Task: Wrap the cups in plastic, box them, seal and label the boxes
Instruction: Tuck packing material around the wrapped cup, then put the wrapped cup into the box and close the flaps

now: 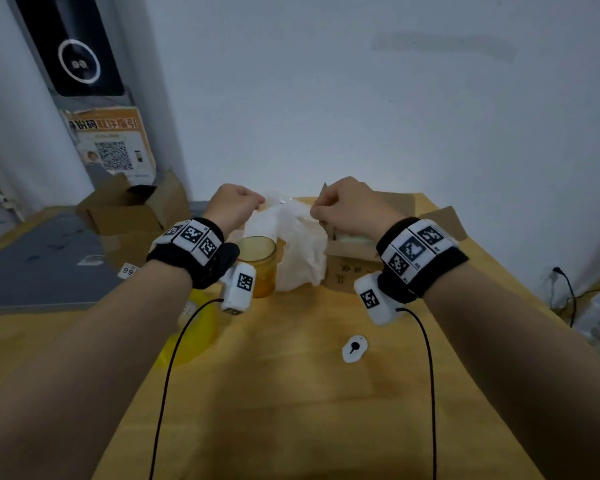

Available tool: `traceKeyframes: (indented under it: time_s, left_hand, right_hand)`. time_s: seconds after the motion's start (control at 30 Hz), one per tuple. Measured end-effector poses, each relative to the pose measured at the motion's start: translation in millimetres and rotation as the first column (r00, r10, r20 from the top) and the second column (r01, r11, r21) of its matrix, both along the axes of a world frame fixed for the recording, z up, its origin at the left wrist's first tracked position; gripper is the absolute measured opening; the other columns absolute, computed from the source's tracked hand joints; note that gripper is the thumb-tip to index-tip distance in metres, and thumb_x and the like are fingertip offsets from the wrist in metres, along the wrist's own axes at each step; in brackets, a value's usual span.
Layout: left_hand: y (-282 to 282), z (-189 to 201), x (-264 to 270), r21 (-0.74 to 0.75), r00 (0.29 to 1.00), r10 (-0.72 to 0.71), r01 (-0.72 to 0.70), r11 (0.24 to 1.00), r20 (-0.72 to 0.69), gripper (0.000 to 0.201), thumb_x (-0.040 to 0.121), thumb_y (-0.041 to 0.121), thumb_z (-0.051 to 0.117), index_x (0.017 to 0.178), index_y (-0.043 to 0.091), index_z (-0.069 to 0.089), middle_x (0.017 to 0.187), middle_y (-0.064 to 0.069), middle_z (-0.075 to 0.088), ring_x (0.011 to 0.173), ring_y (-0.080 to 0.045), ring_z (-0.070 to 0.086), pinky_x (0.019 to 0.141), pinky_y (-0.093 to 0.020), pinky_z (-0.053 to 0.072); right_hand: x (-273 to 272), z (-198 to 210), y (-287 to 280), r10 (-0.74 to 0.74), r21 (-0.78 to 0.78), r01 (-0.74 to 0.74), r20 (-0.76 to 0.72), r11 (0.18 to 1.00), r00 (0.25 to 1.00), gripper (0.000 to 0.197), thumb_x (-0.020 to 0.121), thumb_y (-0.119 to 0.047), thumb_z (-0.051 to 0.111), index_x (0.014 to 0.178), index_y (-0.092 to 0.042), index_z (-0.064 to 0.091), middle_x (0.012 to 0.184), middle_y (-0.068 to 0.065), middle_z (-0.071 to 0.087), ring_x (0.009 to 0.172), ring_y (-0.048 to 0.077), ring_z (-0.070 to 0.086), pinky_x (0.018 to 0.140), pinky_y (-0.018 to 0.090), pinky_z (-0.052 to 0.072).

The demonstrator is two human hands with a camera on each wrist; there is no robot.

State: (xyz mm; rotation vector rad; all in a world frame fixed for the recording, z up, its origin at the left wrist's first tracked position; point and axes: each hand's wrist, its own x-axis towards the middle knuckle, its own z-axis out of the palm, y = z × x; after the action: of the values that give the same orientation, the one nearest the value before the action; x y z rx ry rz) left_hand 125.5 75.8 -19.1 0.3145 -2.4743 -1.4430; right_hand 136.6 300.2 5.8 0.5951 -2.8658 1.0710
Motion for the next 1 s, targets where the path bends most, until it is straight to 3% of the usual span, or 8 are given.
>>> traceKeyframes:
  time_s: [0.1, 0.23, 0.37, 0.43, 0.5, 0.6, 0.8, 1.0]
  left_hand:
    - [-27, -3, -22, -0.028, 0.967, -0.039, 0.048, 0.998, 0.25, 0.036, 0.098, 0.023, 0.064, 0.131, 0.009, 0.065, 0.134, -0.005, 0.061, 0.112, -0.025, 0.054, 0.091, -0.037, 0.05]
    - [-55, -14, -45, 0.023, 0.893, -0.125, 0.128, 0.992, 0.433, 0.059, 0.095, 0.039, 0.069, 0.147, 0.018, 0.05, 0.155, 0.001, 0.046, 0.14, -0.036, 0.043, 0.109, -0.052, 0.047]
    - [-65, -20, -58, 0.1, 0.832, -0.314, 0.303, 0.948, 0.458, 0.033, 0.098, 0.051, 0.06, 0.13, 0.043, 0.062, 0.167, 0.002, 0.026, 0.155, -0.028, 0.018, 0.122, -0.053, 0.027]
    - [-71, -27, -68, 0.118, 0.802, -0.344, 0.33, 0.937, 0.488, 0.044, 0.093, 0.054, 0.065, 0.135, 0.042, 0.061, 0.168, 0.0, 0.023, 0.157, -0.028, 0.015, 0.124, -0.052, 0.023]
    - [-77, -35, -79, 0.122, 0.769, -0.33, 0.317, 0.941, 0.548, 0.058, 0.077, 0.062, 0.074, 0.131, 0.046, 0.065, 0.168, -0.006, 0.022, 0.157, -0.03, 0.015, 0.123, -0.055, 0.024]
    - [-89, -55, -99, 0.178, 0.74, -0.35, 0.305, 0.936, 0.574, 0.03, 0.075, 0.066, 0.071, 0.101, 0.05, 0.076, 0.166, -0.011, 0.026, 0.155, -0.033, 0.021, 0.121, -0.058, 0.028]
    - [-93, -76, -94, 0.234, 0.759, -0.32, 0.224, 0.946, 0.567, 0.03, 0.098, 0.039, 0.062, 0.121, 0.021, 0.071, 0.138, 0.001, 0.059, 0.125, -0.022, 0.056, 0.113, -0.048, 0.043]
    - [-88, -49, -81, 0.445, 0.892, -0.276, 0.097, 0.89, 0.358, 0.031, 0.1, 0.023, 0.065, 0.129, 0.014, 0.061, 0.113, -0.002, 0.064, 0.099, -0.02, 0.065, 0.077, -0.037, 0.059]
  right_hand:
    - [-11, 2, -18, 0.037, -0.017, -0.035, 0.149, 0.999, 0.988, 0.016, 0.099, -0.028, 0.064, 0.097, -0.015, 0.074, 0.085, 0.003, 0.077, 0.06, 0.024, 0.071, 0.073, 0.05, 0.065]
    - [-28, -2, -46, 0.103, 0.008, -0.112, 0.325, 0.994, 0.94, 0.046, 0.106, -0.051, 0.046, 0.119, -0.015, 0.07, 0.118, 0.005, 0.071, 0.084, 0.029, 0.078, 0.08, 0.038, 0.065]
    - [-43, -9, -69, 0.111, 0.095, -0.157, 0.37, 0.983, 0.922, 0.063, 0.106, -0.063, 0.026, 0.136, -0.021, 0.063, 0.137, 0.004, 0.058, 0.103, 0.027, 0.071, 0.095, 0.037, 0.059]
    - [-50, -12, -77, 0.107, 0.117, -0.159, 0.362, 0.98, 0.926, 0.067, 0.105, -0.065, 0.021, 0.138, -0.023, 0.062, 0.14, 0.005, 0.056, 0.104, 0.027, 0.07, 0.096, 0.037, 0.057]
    - [-54, -15, -83, 0.107, 0.113, -0.159, 0.368, 0.981, 0.923, 0.069, 0.105, -0.067, 0.02, 0.139, -0.024, 0.062, 0.141, 0.004, 0.056, 0.104, 0.027, 0.07, 0.095, 0.038, 0.058]
    - [-60, -20, -87, 0.127, 0.073, -0.172, 0.416, 0.982, 0.901, 0.07, 0.103, -0.07, 0.022, 0.138, -0.025, 0.062, 0.142, 0.002, 0.057, 0.105, 0.029, 0.07, 0.093, 0.04, 0.059]
    - [-66, -29, -96, 0.138, 0.052, -0.177, 0.431, 0.983, 0.892, 0.068, 0.103, -0.07, 0.023, 0.135, -0.027, 0.064, 0.139, -0.001, 0.059, 0.105, 0.027, 0.071, 0.091, 0.043, 0.061]
    - [-64, -24, -97, 0.163, -0.089, -0.141, 0.344, 0.986, 0.925, 0.05, 0.106, -0.058, 0.038, 0.125, -0.023, 0.068, 0.127, -0.002, 0.066, 0.096, 0.025, 0.074, 0.086, 0.044, 0.063]
